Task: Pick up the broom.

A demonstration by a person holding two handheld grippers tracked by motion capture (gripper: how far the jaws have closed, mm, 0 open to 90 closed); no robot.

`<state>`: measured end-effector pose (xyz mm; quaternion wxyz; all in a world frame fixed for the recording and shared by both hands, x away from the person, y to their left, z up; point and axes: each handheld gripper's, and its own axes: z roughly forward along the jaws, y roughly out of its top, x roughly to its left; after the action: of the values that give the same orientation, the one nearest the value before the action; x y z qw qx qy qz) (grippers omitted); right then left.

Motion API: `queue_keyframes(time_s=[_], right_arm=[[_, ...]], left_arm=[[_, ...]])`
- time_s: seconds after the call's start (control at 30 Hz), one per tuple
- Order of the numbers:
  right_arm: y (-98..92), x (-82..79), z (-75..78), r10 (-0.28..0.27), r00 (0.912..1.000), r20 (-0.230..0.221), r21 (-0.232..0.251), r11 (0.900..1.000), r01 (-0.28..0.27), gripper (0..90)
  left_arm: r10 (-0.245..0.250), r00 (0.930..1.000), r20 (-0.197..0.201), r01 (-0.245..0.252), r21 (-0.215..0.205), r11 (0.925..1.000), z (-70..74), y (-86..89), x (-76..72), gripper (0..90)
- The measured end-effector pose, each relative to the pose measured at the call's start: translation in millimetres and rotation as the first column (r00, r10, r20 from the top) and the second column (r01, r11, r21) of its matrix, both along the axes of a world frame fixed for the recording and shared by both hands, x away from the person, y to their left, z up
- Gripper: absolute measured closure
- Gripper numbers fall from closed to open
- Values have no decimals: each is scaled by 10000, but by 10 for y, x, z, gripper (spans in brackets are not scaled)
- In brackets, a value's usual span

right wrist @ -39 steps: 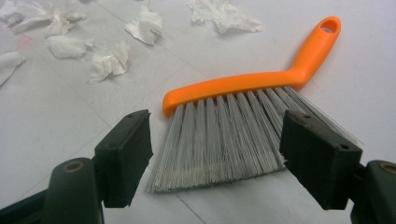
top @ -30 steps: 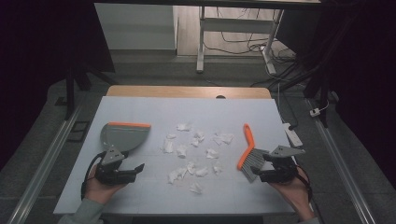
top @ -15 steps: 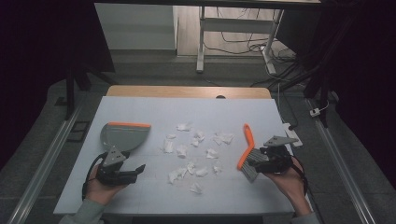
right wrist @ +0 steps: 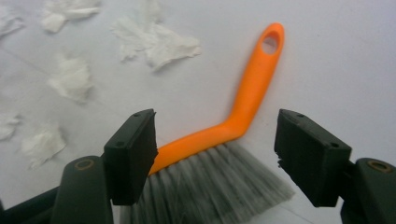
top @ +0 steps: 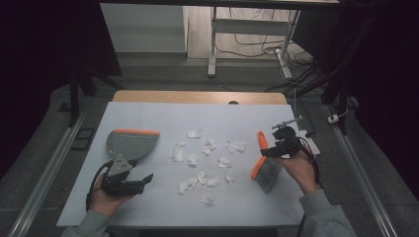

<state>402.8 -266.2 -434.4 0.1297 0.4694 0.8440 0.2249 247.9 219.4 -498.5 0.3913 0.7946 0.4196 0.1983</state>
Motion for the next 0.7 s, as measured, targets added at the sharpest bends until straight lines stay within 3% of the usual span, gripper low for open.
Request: queue_keyframes(time_s=[0.07,0.13,0.3,0.47,0.6,0.7], right_arm=[[2,52,-1,-119,9998,-154,-28,9999,119,305],[14,200,-38,-566,9960,-692,-263,9981,549,306],[37,403,-161,-1127,9825,-1484,-736,9920,1027,305],[60,512,-315,-1441,9712,-1900,-1241,9848,1218,312],[37,568,-398,-1738,9601,-2192,-1203,9813,1502,322],[43,584,-414,-1870,9578,-2184,-1268,9786,1622,336]], left_arm=[[-27,10000,20,27,21,10000,2,-7,-2,247],[-118,9999,33,118,90,9999,-2,-26,-4,246],[-135,9999,-11,135,103,9999,-11,-25,-1,247],[-210,9998,-28,210,145,9997,-19,-37,-1,248],[-268,9996,-54,269,211,9994,-26,-47,3,248],[-272,9996,-53,273,226,9994,-27,-46,2,249]])
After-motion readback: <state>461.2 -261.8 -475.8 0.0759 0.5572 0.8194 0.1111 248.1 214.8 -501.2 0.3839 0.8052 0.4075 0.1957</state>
